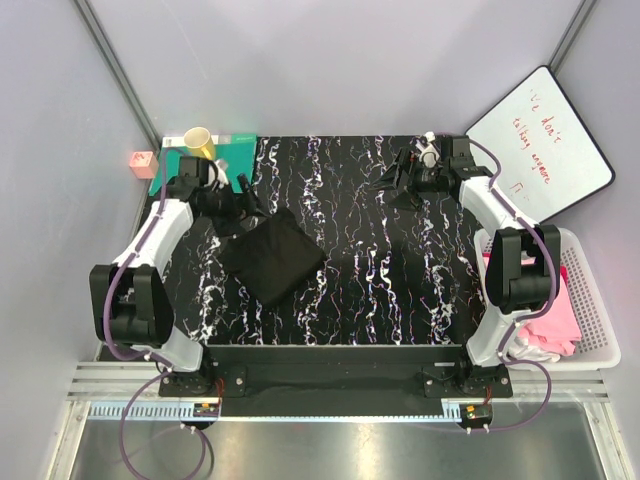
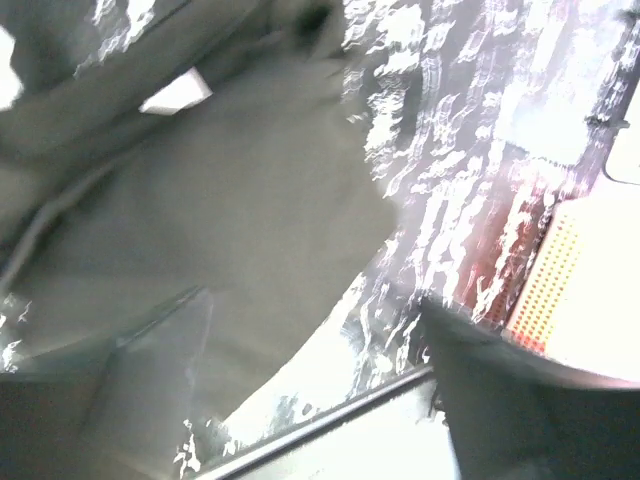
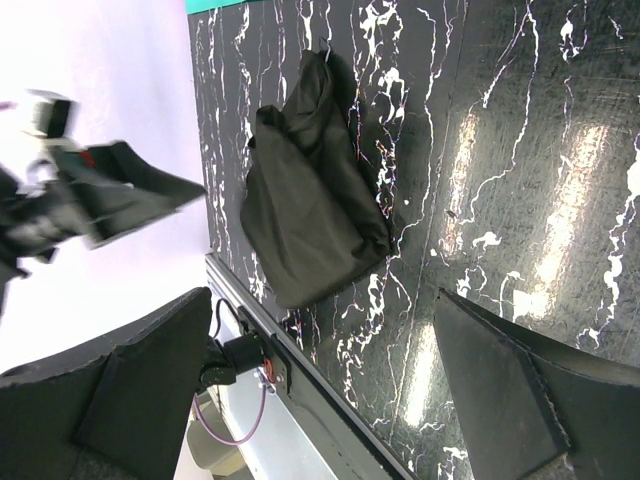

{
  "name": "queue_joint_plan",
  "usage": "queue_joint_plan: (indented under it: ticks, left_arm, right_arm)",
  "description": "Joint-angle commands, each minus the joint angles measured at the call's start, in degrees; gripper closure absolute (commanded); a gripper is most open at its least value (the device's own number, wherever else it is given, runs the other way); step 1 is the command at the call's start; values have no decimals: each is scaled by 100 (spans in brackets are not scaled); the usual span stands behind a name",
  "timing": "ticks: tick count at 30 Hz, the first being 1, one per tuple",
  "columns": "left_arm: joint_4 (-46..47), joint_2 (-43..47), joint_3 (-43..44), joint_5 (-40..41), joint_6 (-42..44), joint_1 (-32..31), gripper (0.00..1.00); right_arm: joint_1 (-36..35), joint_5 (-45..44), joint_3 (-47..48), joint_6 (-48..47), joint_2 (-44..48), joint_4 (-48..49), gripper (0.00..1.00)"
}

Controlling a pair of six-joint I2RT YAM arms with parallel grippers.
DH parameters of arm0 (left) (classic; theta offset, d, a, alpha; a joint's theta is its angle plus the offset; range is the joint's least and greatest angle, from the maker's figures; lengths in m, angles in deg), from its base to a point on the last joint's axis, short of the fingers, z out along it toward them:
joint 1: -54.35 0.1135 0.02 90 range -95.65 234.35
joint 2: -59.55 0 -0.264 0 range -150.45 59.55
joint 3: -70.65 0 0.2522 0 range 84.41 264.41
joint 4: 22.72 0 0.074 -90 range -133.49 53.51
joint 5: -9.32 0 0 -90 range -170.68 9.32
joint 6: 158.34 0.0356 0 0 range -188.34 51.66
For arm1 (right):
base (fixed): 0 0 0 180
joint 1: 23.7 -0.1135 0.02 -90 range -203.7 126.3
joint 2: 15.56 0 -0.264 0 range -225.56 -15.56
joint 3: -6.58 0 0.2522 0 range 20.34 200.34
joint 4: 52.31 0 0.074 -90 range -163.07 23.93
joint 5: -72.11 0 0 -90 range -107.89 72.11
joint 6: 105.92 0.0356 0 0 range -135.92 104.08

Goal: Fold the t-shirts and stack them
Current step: Put the neatly folded tshirt into the corner of the board with the left arm

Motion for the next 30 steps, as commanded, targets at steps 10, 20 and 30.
queue_joint_plan:
  ticks: [10,20,30]
  left_arm:
    - [-85,-489,1192,-209,636,-955,24]
    - [-997,-1649,1719,1210,1030,-2149,100]
    - [-2008,-2597,2519,2866,1295,-2555,100]
  right_arm:
    - [-33,164,-66,-108,105,77,0]
    - [-33,173,-84,-99,87,77,0]
    - [-33,208,-128,-108,105,68,0]
